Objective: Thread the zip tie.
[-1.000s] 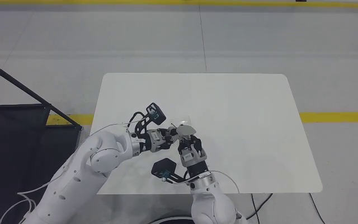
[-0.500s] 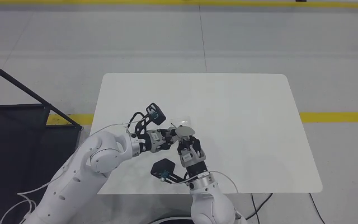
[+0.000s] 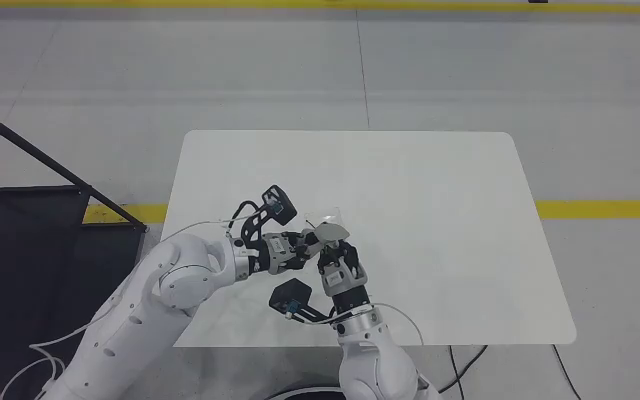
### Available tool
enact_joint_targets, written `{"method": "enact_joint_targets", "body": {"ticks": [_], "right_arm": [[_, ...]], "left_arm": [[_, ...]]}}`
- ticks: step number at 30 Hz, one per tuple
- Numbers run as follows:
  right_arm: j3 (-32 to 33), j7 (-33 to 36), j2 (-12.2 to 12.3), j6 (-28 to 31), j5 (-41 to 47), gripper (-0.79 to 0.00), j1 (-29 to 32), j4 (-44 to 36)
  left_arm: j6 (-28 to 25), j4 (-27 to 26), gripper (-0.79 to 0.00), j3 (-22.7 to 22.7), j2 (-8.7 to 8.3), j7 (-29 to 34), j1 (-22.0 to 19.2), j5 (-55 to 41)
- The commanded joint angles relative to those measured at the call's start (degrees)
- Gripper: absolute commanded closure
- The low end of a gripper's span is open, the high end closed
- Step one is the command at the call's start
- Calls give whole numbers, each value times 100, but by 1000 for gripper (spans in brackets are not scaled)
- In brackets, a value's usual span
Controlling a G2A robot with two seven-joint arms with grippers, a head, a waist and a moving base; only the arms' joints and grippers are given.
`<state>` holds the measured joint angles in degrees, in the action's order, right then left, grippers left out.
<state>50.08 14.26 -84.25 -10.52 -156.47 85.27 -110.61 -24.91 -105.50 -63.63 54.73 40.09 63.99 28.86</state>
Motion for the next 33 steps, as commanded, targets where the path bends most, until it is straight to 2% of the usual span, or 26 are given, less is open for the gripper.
{"method": "enact_joint_targets", "body": {"ticks": [1,20,27,33], "right_arm": [[-2,17,-7,-5,-10,0,-3,8],[30,24,-63,-103,4,0,10,36],[66,11,-76,-87,11,0,25,32],[82,-200,-78,-307,78,0,75,-26]], "left_arm": [[-2,-13,0,-2,2,20,4,-9],[117,-280,0,19,27,-240,186,602],[122,-311,0,13,38,-251,231,598],[157,-257,0,7,57,-228,283,155]]}}
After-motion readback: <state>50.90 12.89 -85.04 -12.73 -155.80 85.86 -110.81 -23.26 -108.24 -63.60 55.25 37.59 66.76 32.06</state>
